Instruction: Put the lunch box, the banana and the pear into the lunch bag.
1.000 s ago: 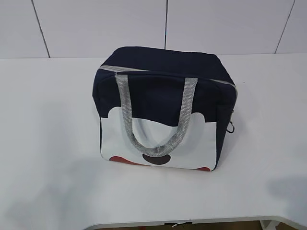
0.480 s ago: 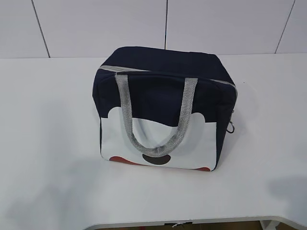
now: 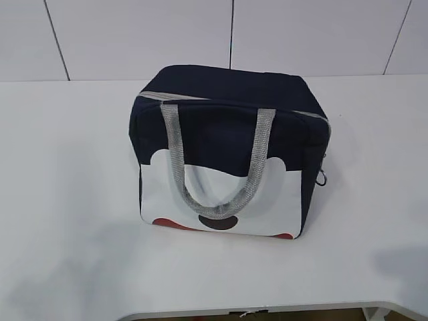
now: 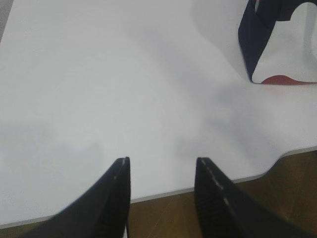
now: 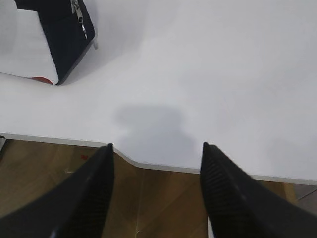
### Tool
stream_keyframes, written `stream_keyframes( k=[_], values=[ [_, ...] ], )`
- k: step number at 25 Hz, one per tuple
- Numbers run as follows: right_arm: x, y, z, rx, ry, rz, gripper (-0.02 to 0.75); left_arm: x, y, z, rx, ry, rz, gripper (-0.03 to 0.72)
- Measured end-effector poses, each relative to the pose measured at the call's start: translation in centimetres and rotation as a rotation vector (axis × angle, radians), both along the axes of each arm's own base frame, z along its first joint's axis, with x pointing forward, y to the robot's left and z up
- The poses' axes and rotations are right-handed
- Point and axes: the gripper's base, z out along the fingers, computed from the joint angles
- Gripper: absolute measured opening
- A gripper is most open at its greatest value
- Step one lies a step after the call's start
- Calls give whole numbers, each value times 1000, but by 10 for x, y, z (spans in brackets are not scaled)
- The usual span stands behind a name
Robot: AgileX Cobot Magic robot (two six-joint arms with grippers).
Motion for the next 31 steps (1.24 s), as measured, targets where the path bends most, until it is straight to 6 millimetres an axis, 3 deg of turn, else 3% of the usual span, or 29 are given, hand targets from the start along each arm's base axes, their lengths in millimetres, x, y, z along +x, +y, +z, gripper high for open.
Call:
stream_keyframes(
  k=[31],
  values=[
    [0, 0, 0, -1, 0, -1, 463, 0, 0, 0, 0, 0, 0, 305]
  ],
)
